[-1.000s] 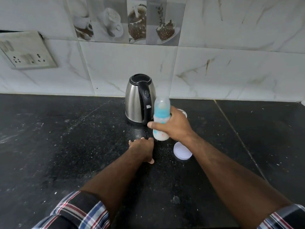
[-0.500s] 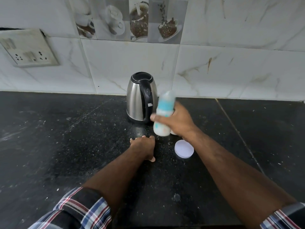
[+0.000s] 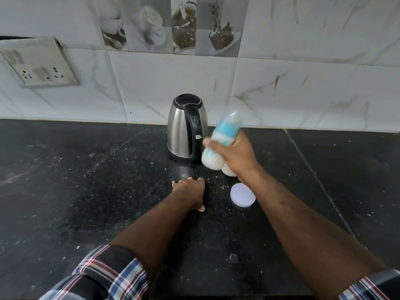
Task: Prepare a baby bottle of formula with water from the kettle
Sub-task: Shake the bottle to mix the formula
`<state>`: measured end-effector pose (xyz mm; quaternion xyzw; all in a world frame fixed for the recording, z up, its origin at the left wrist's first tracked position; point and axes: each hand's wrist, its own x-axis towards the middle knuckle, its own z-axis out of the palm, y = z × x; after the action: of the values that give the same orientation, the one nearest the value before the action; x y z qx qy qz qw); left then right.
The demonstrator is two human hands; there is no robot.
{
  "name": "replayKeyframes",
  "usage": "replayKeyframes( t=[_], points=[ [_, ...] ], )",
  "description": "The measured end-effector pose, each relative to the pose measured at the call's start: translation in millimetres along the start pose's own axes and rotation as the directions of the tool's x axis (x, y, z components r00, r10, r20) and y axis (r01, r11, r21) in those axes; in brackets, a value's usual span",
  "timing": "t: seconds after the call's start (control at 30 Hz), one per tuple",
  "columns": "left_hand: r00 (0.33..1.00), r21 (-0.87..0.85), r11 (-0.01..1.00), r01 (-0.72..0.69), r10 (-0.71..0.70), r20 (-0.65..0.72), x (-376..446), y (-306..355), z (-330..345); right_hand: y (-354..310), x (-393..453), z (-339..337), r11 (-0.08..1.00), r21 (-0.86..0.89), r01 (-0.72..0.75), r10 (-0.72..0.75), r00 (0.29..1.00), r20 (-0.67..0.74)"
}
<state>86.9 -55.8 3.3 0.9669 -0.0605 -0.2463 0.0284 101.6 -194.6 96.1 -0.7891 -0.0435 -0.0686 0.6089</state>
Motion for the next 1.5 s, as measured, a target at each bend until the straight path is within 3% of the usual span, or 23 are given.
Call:
replayKeyframes(
  t=[0.07, 0.2, 0.3, 0.33, 0.43, 0.47, 0.57, 0.73, 1.03, 1.3, 1.4, 1.5],
  points=[
    [1.000, 0.004, 1.000, 0.000, 0.000, 0.001, 0, 0, -1, 6, -4, 2, 0.994, -0.112, -0.010, 0.020, 0.996, 0.082],
    [1.000, -0.009, 1.000, -0.004, 0.004, 0.001, 1, 0, -1, -1, 0, 1, 0.994, 0.104, 0.020, -0.014, 0.998, -0.057],
    [1.000, -0.008, 1.000, -0.002, 0.002, 0.004, 1, 0, -1, 5, -6, 5, 0.996, -0.088, 0.023, -0.011, 0.992, 0.129],
    [1.000, -0.008, 1.000, -0.004, 0.004, 0.003, 1, 0, -1, 3, -8, 5, 0.995, -0.099, 0.026, -0.015, 0.994, 0.106],
    [1.000, -0.004, 1.000, -0.007, 0.007, -0.011, 1, 0, -1, -1, 1, 1, 0.993, 0.114, 0.028, -0.022, 0.998, -0.058],
    [1.000, -0.004, 1.000, -0.005, 0.005, -0.009, 0, 0, -1, -4, 0, 1, 0.993, 0.116, 0.024, -0.019, 0.999, -0.045],
    [1.000, -0.009, 1.000, -0.002, 0.002, 0.006, -1, 1, -2, 7, -8, 5, 0.994, -0.106, -0.002, 0.020, 0.986, 0.167],
    [1.000, -0.025, 1.000, 0.003, -0.002, 0.019, 0, 1, -3, 5, -7, 5, 0.994, 0.085, -0.065, 0.054, 0.991, 0.123],
    [1.000, -0.089, 0.996, -0.007, 0.010, 0.025, -8, -1, -3, 20, -16, 26, 0.975, -0.085, -0.206, 0.220, 0.949, 0.228],
    [0.999, -0.125, 0.992, -0.001, 0.006, 0.038, -9, -4, -2, 25, -14, 19, 0.959, -0.039, -0.279, 0.271, 0.874, 0.403],
    [0.999, -0.134, 0.991, -0.001, 0.008, 0.048, -9, -3, -4, 23, -15, 16, 0.969, -0.049, -0.241, 0.241, 0.898, 0.368],
    [1.000, -0.035, 0.999, -0.007, 0.007, 0.022, -5, 0, -4, 3, -2, 4, 0.990, 0.074, -0.122, 0.109, 0.981, 0.161]
  ],
)
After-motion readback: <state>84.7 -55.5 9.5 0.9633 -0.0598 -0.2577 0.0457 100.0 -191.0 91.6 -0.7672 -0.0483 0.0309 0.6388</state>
